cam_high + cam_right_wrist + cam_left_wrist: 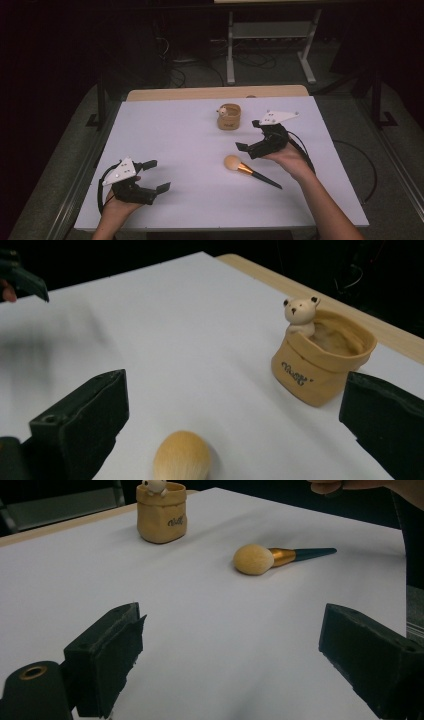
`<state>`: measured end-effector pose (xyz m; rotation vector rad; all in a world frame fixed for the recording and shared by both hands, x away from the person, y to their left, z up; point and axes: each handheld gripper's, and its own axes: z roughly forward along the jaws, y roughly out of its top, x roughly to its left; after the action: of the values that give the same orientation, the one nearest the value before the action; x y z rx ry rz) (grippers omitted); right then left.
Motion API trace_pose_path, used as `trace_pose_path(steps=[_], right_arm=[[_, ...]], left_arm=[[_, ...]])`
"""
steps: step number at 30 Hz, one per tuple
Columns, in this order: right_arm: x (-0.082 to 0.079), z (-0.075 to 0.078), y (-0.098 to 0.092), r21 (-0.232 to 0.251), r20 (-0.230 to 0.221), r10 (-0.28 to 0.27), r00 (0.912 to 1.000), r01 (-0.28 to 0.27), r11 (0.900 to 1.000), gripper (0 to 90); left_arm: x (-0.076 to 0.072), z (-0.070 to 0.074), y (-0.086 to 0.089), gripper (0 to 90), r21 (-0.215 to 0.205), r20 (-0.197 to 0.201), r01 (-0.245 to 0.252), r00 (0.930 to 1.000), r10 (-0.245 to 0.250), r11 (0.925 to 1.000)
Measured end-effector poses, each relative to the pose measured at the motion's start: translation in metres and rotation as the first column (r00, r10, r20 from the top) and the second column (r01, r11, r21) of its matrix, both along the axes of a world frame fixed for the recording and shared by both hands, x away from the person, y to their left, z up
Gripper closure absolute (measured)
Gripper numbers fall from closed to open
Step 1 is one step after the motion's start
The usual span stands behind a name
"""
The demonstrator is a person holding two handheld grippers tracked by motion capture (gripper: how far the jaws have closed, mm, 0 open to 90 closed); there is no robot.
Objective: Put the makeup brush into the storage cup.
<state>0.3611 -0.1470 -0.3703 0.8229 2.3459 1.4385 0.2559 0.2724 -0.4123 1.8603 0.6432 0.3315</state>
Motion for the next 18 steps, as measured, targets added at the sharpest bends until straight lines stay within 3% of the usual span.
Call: trace_pose_path(steps=[10, 18], right_arm=[[-0.0012, -0.0005, 0.0016, -0.069, -0.055, 0.009, 0.9984, -0.013, 0.998, 0.0], [-0.0015, -0.0028, 0.004, -0.143, -0.109, 0.031, 0.9936, -0.046, 0.989, 0.0]], left_arm=[[0.0003, -0.0002, -0.0004, 10.1, -0.004, 0.002, -0.002, 1.0, 0.002, 1.0], [0.0003, 0.0017, 0.0007, 10.1, -0.005, 0.009, -0.004, 1.0, 0.004, 1.0]])
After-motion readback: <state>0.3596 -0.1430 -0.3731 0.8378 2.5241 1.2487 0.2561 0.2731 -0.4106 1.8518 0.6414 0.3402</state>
